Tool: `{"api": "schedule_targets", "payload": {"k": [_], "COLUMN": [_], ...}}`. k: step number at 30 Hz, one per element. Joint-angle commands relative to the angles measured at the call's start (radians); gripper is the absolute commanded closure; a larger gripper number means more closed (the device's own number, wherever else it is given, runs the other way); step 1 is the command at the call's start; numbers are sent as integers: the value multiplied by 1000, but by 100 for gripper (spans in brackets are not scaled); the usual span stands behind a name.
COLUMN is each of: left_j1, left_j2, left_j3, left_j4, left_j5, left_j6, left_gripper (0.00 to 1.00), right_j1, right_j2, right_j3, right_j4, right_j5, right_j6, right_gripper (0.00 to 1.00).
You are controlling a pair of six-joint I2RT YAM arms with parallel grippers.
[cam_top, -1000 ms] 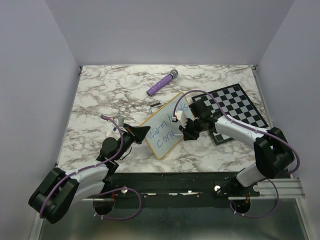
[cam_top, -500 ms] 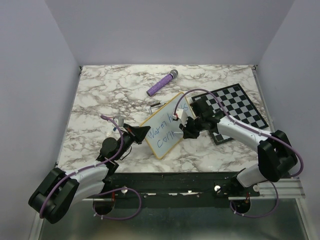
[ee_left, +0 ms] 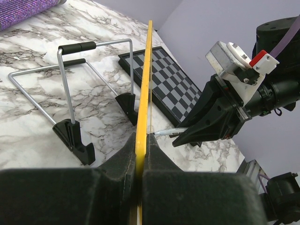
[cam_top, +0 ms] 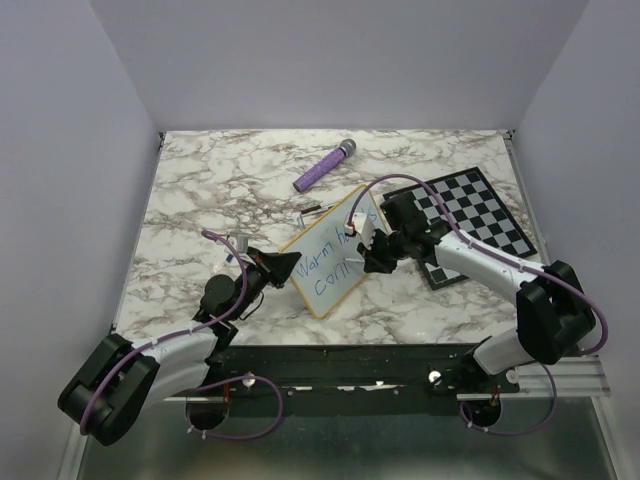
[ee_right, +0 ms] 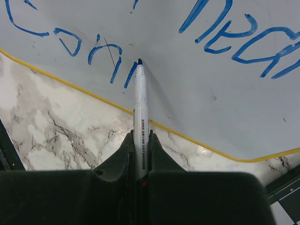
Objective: Write a sentence on the whiteboard
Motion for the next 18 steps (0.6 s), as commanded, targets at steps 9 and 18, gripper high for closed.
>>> {"api": "schedule_targets", "payload": {"k": [9,18], "left_j1": [-4,-4], "left_j2": [-3,2], "left_j3": [2,1], "left_j4": [4,8], "left_j5": [40,40], "left_j6": [18,18], "left_gripper": [100,100], "right_j1": [7,6], "right_j2": [50,30], "right_j3": [31,26], "right_j4": [-13,24], "right_j5": [5,65], "right_j6": [-5,46], "right_gripper": [99,99]}}
